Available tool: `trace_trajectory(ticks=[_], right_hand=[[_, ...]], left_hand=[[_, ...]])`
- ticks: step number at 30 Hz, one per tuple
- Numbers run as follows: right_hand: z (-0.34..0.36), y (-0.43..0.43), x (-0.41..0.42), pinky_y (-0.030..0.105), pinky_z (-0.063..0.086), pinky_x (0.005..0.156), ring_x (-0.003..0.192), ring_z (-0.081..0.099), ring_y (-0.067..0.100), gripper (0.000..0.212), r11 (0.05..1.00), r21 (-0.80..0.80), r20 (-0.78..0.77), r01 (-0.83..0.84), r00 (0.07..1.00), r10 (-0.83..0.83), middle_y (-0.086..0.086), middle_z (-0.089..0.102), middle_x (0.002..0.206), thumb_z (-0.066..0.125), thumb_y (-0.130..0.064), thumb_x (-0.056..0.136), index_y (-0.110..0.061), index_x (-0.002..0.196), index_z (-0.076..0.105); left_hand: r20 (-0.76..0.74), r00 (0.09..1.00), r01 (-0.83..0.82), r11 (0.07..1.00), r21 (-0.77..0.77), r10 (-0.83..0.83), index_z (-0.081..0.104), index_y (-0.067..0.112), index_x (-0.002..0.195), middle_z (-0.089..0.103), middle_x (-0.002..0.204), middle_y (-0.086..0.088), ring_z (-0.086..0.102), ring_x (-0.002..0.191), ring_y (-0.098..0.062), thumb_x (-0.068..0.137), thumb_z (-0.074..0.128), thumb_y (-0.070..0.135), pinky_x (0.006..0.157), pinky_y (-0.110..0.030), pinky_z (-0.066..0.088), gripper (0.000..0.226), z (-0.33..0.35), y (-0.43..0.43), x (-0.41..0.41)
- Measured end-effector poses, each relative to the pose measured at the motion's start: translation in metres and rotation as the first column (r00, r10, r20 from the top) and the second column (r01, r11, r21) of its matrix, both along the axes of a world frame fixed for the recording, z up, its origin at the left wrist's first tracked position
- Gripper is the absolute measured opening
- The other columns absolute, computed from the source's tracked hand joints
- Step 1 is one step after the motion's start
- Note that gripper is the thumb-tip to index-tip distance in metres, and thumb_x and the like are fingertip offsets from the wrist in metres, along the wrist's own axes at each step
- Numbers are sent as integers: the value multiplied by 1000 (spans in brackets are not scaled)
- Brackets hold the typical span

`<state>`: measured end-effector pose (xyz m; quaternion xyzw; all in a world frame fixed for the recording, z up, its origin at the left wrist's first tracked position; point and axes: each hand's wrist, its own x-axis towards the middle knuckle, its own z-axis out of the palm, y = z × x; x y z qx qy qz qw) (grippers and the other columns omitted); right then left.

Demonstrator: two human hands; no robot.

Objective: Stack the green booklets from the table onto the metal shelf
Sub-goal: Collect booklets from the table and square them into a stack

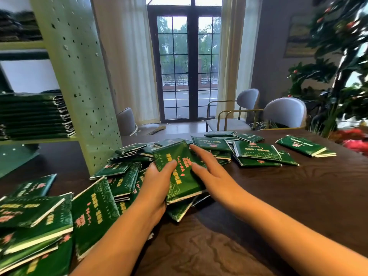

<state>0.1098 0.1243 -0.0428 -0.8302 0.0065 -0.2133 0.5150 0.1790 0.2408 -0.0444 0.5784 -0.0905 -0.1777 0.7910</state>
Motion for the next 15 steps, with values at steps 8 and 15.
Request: trace_trajectory(ticks=[8, 15], right_hand=[[9, -72, 87, 46, 17, 117, 144, 13, 27, 67, 706, -663, -96, 249, 907, -410, 7, 16, 157, 52, -48, 91, -23, 148, 26], [28, -85, 142, 42, 27, 109, 136, 32, 26, 48, 670, -721, -179, 176, 887, -427, 4, 38, 149, 25, -46, 100, -26, 140, 44]], left_hand=[[-79, 971, -232, 970, -78, 226, 49, 15, 98, 66, 104, -16, 66, 93, -33, 94, 57, 19, 86, -51, 54, 10, 2, 9, 12], [-111, 958, -273, 959, -83, 263, 49, 18, 98, 64, 107, -16, 65, 96, -33, 93, 59, 20, 88, -51, 53, 11, 2, 10, 16]])
